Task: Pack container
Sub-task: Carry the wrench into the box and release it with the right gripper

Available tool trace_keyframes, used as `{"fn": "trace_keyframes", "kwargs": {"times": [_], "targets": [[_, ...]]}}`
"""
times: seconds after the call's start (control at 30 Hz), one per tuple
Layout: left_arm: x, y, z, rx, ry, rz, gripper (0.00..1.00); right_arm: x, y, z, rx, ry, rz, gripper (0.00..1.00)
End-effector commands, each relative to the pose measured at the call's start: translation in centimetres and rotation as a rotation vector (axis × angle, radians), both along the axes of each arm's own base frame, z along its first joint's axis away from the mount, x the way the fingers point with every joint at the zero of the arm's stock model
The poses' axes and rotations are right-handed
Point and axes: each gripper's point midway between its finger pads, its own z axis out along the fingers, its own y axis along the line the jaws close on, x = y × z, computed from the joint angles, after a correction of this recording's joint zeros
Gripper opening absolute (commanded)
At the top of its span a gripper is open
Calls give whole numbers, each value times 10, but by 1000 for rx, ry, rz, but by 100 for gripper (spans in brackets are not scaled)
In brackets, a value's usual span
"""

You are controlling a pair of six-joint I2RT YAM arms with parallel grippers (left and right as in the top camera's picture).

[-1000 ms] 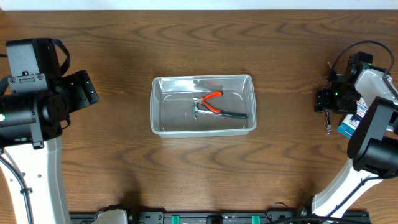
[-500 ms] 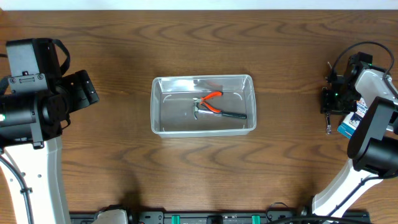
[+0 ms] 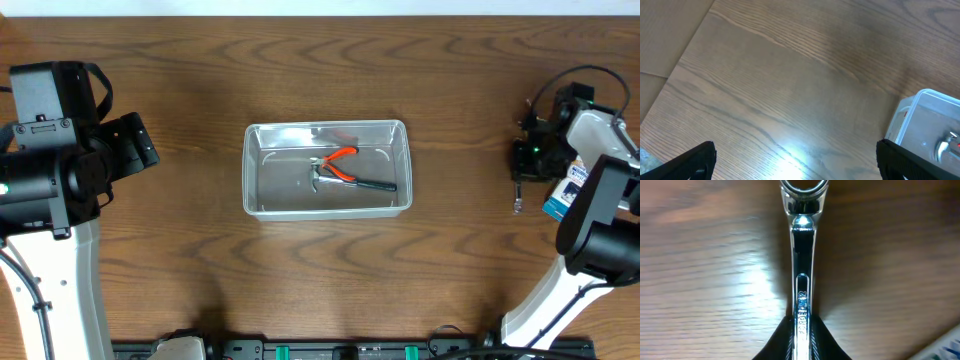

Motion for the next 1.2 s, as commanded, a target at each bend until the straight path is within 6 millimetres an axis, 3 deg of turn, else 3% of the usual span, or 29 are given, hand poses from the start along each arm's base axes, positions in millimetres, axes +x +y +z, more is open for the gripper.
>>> {"fn": "trace_keyframes", "kwargs": {"times": [0.0,0.17,0.27,0.4,0.47,0.63,0.73,0.87,1.07,1.1,1.17], "targets": [[-1,1,-3,6,14,-2,95,18,47,13,120,-63,68,10],[0,1,-3,6,12,-2,95,50,104,73,124,-224,227,11],[0,1,-3,6,12,-2,95,64,157,125,98,-366,415,11],[-1,1,-3,6,14,-2,95,63,226,175,50,-522,674,11],[-1,1,-3,5,17,-2,95,50,280,190,44,-596,897,11],[-1,1,-3,5,16,-2,94,8,360,175,49,-601,1307,8],[-1,1,-3,6,16,-2,95,-9,389,151,64,-558,1436,8],[-1,1,-3,6,16,-2,95,-22,404,111,94,-454,1484,9],[-1,1,-3,6,17,-2,95,-28,398,59,112,-303,1485,10],[-1,1,-3,5,17,-2,95,-29,396,54,114,-284,1484,12],[-2,1,-4,5,19,-2,95,-33,393,51,116,-258,1484,26]]}}
